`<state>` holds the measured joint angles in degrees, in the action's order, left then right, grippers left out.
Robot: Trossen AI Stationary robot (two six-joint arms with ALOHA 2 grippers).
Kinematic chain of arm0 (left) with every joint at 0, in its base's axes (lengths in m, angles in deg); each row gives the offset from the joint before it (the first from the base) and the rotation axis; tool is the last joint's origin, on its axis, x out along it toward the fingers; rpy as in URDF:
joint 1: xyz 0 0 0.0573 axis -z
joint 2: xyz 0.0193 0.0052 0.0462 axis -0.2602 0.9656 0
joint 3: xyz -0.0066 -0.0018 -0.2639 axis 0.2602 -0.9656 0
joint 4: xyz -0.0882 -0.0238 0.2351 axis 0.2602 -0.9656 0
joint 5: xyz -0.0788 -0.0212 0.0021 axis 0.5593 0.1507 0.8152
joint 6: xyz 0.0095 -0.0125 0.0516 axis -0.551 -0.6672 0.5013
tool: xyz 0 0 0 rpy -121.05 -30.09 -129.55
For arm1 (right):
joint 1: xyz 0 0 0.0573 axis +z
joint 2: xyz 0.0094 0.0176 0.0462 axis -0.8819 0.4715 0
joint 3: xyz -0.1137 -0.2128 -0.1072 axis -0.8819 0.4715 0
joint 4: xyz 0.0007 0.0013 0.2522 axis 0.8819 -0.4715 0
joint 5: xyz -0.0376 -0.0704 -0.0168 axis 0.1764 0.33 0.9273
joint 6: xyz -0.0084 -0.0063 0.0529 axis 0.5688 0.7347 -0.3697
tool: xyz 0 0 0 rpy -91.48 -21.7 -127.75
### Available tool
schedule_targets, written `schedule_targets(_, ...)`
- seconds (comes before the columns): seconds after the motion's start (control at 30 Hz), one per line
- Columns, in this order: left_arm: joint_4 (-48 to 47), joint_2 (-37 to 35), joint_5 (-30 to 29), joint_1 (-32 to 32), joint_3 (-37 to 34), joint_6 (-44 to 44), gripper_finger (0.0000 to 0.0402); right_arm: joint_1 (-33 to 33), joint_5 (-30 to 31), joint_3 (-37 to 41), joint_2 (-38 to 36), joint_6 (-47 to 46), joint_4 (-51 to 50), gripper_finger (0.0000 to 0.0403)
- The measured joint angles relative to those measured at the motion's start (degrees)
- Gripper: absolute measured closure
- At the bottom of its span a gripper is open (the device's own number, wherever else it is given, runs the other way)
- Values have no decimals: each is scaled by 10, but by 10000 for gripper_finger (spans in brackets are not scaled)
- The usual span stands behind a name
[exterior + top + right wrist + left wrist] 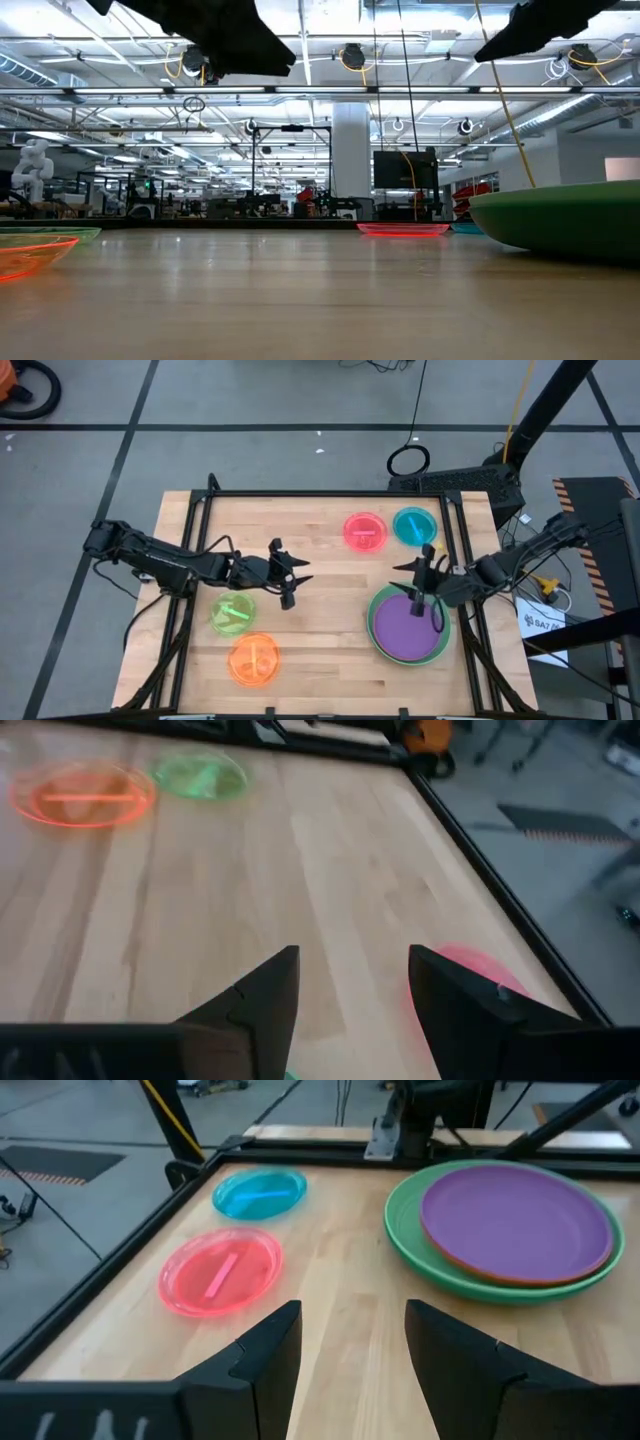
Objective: Stack plastic plates
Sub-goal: Stack the small pink plate on top of the purple plate
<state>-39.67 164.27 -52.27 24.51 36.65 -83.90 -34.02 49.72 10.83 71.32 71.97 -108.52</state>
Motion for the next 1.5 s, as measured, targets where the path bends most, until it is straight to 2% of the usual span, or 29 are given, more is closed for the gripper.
schedule_targets(0.13,7,3,-2,-3,0,-12,215,4,-1,67,-33,39,80,222)
schedule_targets(0.23,16,12,-2,-6,0,-15,215,4,-1,100,-68,56,98,222)
schedule_targets(0.47,108,61,-3,-33,0,5,215,3,15,117,-180,113,125,222)
schedule_targets(0.57,130,82,-1,-51,1,16,215,2,14,135,-221,135,168,222)
schedule_targets(0.8,94,157,56,-96,84,38,215,2,14,183,-284,157,183,222)
schedule_targets(1.07,19,277,61,-130,223,139,215,3,10,185,-311,148,182,222)
schedule_targets(1.2,3,323,66,-149,261,161,215,3,-6,185,-311,137,178,222)
schedule_targets(1.33,1,347,99,-177,272,143,215,3,-19,185,-311,127,178,222)
schedule_targets(1.5,-5,361,123,-220,272,67,215,3,-19,185,-311,118,178,222)
